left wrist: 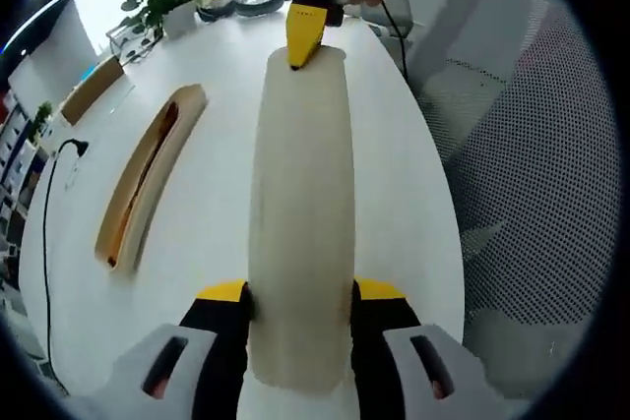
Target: Arrange the utensils inside the cutlery case until each visible utensil rests in its matching compartment.
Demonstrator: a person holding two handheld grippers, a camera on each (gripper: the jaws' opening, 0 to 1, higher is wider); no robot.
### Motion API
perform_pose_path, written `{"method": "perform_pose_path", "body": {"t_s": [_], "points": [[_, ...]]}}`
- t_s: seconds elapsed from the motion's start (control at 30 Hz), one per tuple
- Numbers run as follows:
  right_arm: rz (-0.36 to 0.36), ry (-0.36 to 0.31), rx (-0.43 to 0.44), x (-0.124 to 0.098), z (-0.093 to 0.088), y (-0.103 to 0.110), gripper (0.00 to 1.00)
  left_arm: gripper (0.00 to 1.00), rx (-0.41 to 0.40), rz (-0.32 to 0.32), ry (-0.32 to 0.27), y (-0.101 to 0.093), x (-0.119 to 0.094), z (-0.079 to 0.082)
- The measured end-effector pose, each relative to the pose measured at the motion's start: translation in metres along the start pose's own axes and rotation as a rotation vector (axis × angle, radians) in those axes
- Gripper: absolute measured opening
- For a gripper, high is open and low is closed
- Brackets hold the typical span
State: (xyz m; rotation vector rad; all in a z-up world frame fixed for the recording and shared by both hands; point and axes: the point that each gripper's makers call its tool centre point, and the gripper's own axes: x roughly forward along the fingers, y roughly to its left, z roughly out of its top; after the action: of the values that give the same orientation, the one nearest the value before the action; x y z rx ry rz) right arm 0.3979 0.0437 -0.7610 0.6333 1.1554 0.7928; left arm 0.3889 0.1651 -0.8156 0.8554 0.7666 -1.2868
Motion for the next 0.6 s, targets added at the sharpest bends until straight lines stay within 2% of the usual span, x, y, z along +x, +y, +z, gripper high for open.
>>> {"method": "perform_pose_path", "body": {"t_s": [0.1, 0.3, 0.6], "points": [[0.001, -0.003, -0.026, -0.002, 0.0, 0.005, 0.08, 0.41, -0.013, -0.017, -0.002, -0.001, -0.009, 0.0], [-0.029, -0.009, -0.016, -0.003, 0.008, 0.007, 0.1, 0.41, -0.03, -0.027, -0.007, 0.007, -0.022, 0.006], [-0.099, -0.005, -0.107, -0.014, 0.018, 0.018, 0.13, 0.41, -0.01, -0.046, -0.009, 0.023, -0.038, 0.019]]}}
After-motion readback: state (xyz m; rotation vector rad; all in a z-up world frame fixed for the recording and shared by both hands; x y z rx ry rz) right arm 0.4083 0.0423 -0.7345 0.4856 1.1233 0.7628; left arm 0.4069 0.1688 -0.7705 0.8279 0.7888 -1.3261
